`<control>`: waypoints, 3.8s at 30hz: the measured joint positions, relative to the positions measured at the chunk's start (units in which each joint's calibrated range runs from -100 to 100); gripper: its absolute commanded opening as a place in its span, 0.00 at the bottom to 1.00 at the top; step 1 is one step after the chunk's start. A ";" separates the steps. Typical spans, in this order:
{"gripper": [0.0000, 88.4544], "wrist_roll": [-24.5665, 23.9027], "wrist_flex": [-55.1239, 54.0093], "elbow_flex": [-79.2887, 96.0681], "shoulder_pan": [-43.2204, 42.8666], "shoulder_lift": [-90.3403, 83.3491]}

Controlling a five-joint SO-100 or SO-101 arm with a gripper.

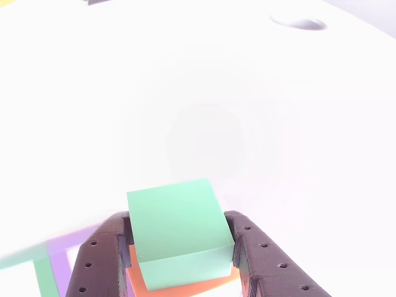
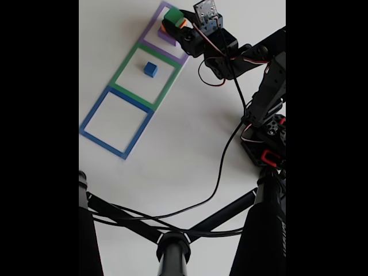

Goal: Tower of hanoi

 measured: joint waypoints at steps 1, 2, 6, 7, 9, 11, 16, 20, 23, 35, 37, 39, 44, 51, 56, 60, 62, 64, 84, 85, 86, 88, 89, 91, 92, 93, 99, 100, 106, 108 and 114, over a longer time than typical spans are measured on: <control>0.11 0.00 0.00 0.00 0.00 0.00; 0.10 0.00 0.00 0.00 0.00 0.00; 0.08 0.00 0.00 0.00 0.00 0.00; 0.07 0.00 0.00 0.00 0.00 0.00; 0.07 0.00 0.00 0.00 0.00 0.00; 0.07 0.00 0.00 0.00 0.00 0.00; 0.07 0.00 0.40 0.00 -0.33 -0.25; 0.07 0.00 5.62 0.00 -0.49 -4.47; 0.07 0.00 12.76 0.00 -1.31 -10.89; 0.07 0.00 65.57 -21.76 -2.78 -36.39; 0.07 0.00 77.29 -29.68 -3.03 -37.99; 0.07 0.00 88.60 -38.38 -3.52 -38.50; 0.07 0.00 112.52 -59.53 -6.39 -38.67; 0.07 0.00 128.65 -72.76 -9.82 -43.73; 0.07 0.00 132.99 -73.72 -11.22 -49.64; 0.07 0.00 135.87 -74.06 -13.67 -52.93; 0.06 0.00 137.08 -74.06 -15.88 -53.61; 0.06 0.00 137.56 -74.06 -18.99 -53.61; 0.07 0.59 113.72 -46.04 -44.62 -50.06; 0.07 0.59 111.00 -42.73 -44.54 -50.23; 0.07 0.59 107.95 -38.99 -44.21 -50.82; 0.07 0.00 100.80 -30.81 -43.96 -52.68; 0.07 0.00 96.79 -26.81 -43.96 -53.19; 0.07 0.00 89.00 -18.89 -44.13 -53.61; 0.07 0.00 84.75 -15.06 -44.13 -53.61; 0.07 0.00 80.98 -12.01 -43.80 -53.52; 0.07 0.00 56.90 1.04 -42.08 -45.34; 0.07 0.00 52.33 2.44 -42.08 -42.72; 0.07 0.00 29.86 6.79 -42.00 -27.78; 0.07 0.00 24.00 7.05 -42.00 -23.64; 0.07 0.59 9.63 7.05 -42.98 -10.64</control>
